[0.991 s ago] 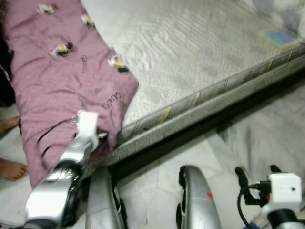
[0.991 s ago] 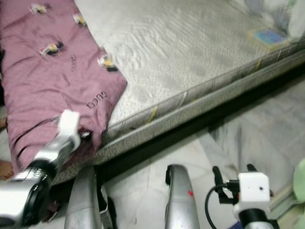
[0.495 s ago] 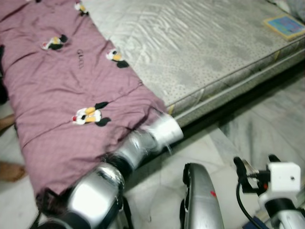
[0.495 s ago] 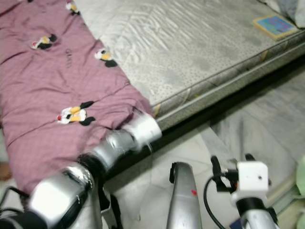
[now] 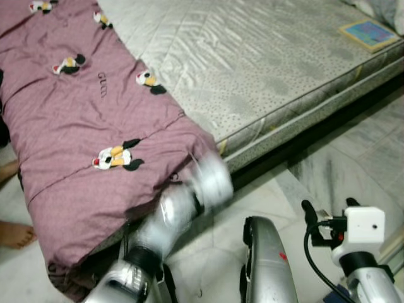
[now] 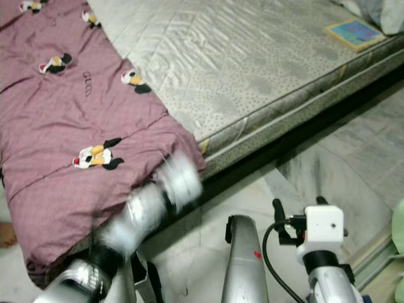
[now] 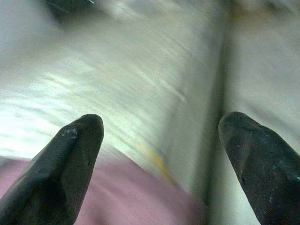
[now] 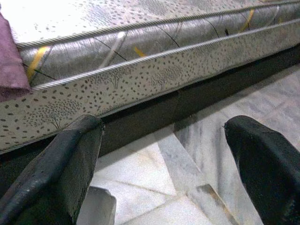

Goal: Clean up the room

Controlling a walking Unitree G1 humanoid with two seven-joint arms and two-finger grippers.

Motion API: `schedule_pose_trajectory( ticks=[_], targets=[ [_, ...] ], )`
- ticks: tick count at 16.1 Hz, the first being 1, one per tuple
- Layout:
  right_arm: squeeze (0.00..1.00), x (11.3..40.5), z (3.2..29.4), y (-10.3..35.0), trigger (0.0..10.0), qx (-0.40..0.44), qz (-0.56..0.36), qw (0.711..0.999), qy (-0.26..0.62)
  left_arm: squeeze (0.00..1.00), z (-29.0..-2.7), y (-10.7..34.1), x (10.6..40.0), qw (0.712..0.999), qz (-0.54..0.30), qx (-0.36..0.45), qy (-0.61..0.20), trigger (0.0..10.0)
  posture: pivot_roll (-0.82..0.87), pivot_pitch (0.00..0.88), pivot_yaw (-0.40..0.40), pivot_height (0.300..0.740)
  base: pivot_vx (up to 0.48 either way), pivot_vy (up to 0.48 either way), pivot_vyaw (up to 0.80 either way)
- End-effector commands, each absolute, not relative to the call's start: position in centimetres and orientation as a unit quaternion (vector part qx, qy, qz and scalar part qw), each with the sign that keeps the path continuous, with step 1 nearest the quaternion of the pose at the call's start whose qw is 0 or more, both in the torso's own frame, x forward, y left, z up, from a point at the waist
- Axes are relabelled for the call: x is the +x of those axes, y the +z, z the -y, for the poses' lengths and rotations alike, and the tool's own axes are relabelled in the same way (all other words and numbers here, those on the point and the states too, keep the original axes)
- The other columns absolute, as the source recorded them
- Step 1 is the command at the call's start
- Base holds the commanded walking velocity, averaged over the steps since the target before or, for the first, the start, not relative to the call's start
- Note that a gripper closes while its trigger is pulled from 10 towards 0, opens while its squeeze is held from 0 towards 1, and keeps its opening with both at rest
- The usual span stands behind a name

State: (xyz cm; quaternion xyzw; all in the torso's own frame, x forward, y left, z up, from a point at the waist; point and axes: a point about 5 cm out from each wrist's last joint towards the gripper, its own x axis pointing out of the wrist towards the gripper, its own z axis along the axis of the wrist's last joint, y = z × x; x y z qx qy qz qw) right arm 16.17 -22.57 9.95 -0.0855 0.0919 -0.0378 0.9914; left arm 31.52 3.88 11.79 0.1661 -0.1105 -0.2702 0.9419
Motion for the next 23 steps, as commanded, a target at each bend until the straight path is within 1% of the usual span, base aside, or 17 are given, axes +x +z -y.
schedule_pose_trajectory(
  ticks=[1,2,4,5,6,9,11,13,14,15,17,18,19,20,21,22,23],
  targets=[
    [0.0,15.9,22.5,9.7,10.0,-0.082,-0.097,0.991,-0.042,0.0,-7.0,11.8,32.8,0.968,0.095,0.141,-0.187,10.0,-0.26,0.122,0.068,0.558,0.0,0.0,0.0],
    [0.0,15.8,22.4,9.7,10.0,-0.082,-0.097,0.991,-0.041,0.0,-8.5,12.3,33.9,0.973,0.098,0.144,-0.152,10.0,-0.27,0.128,0.067,0.558,0.0,0.0,0.0],
    [0.0,15.5,22.4,9.9,10.0,-0.084,-0.098,0.991,-0.04,0.0,-11.3,11.7,35.8,0.99,0.023,0.11,-0.08,10.0,-0.29,0.14,0.067,0.558,0.0,0.0,0.0],
    [0.0,15.1,22.8,10.1,10.0,-0.088,-0.1,0.99,-0.045,0.0,-13.2,10.2,36.8,0.993,-0.082,0.079,-0.041,10.0,-0.31,0.152,0.07,0.558,0.0,0.0,0.0],
    [0.0,14.8,23.1,10.2,10.0,-0.092,-0.103,0.989,-0.048,0.0,-13.9,8.8,36.9,0.985,-0.161,0.058,-0.036,10.0,-0.31,0.154,0.071,0.558,0.0,0.0,0.0],
    [0.0,14.5,23.1,10.2,10.0,-0.093,-0.106,0.989,-0.049,0.0,-13.4,6.4,35.8,0.963,-0.249,0.054,-0.086,10.0,-0.33,0.155,0.07,0.558,0.0,0.0,0.0],
    [0.0,14.7,22.9,10.2,10.0,-0.092,-0.105,0.989,-0.046,0.0,-11.4,4.3,34.3,0.937,-0.303,0.071,-0.156,10.0,-0.33,0.143,0.074,0.558,0.0,0.0,0.0],
    [0.0,15.5,22.8,10.2,10.0,-0.091,-0.097,0.99,-0.046,0.0,-8.3,2.4,32.3,0.903,-0.339,0.095,-0.245,10.0,-0.33,0.118,0.081,0.558,0.0,0.0,0.0],
    [0.0,16.3,22.7,10.2,10.0,-0.089,-0.087,0.991,-0.045,0.0,-6.9,1.6,31.3,0.887,-0.339,0.124,-0.287,10.0,-0.31,0.089,0.087,0.558,0.0,0.0,0.0],
    [0.0,16.7,22.6,10.2,10.0,-0.087,-0.082,0.992,-0.044,0.0,-6.6,1.5,31.1,0.886,-0.327,0.144,-0.297,10.0,-0.31,0.083,0.088,0.558,0.0,0.0,0.0],
    [0.0,17.9,22.2,10.0,10.0,-0.08,-0.07,0.994,-0.039,0.0,-6.3,3.8,32.7,0.917,-0.206,0.201,-0.276,10.0,-0.26,0.045,0.091,0.558,0.0,0.0,0.0],
    [0.0,18.6,21.8,9.9,10.0,-0.077,-0.063,0.994,-0.034,0.0,-5.8,5.8,33.6,0.933,-0.133,0.191,-0.274,10.0,-0.25,0.037,0.091,0.558,0.0,0.0,0.0],
    [0.0,19.3,21.4,9.7,10.0,-0.072,-0.057,0.995,-0.032,0.0,-5.6,7.2,33.8,0.939,-0.081,0.192,-0.273,10.0,-0.2,0.016,0.09,0.558,0.0,0.0,0.0],
    [0.0,19.9,21.1,9.6,10.0,-0.069,-0.053,0.996,-0.028,0.0,-5.6,7.7,33.6,0.941,-0.055,0.189,-0.276,10.0,-0.19,0.008,0.089,0.558,0.0,0.0,0.0],
    [0.0,20.7,20.7,9.5,10.0,-0.069,-0.048,0.996,-0.025,0.0,-5.8,8.3,33.2,0.944,-0.033,0.179,-0.275,10.0,-0.17,0.0,0.085,0.558,0.0,0.0,0.0],
    [0.0,22.3,19.9,9.9,10.0,-0.065,-0.03,0.997,-0.017,0.0,-6.9,10.2,31.4,0.958,0.039,0.136,-0.248,10.0,-0.14,0.0,0.078,0.558,0.0,0.0,0.0],
    [0.0,22.9,19.6,10.0,10.0,-0.065,-0.024,0.997,-0.016,0.0,-7.7,11.0,30.5,0.965,0.064,0.106,-0.23,10.0,-0.11,0.0,0.069,0.558,0.0,0.0,0.0]
  ],
)
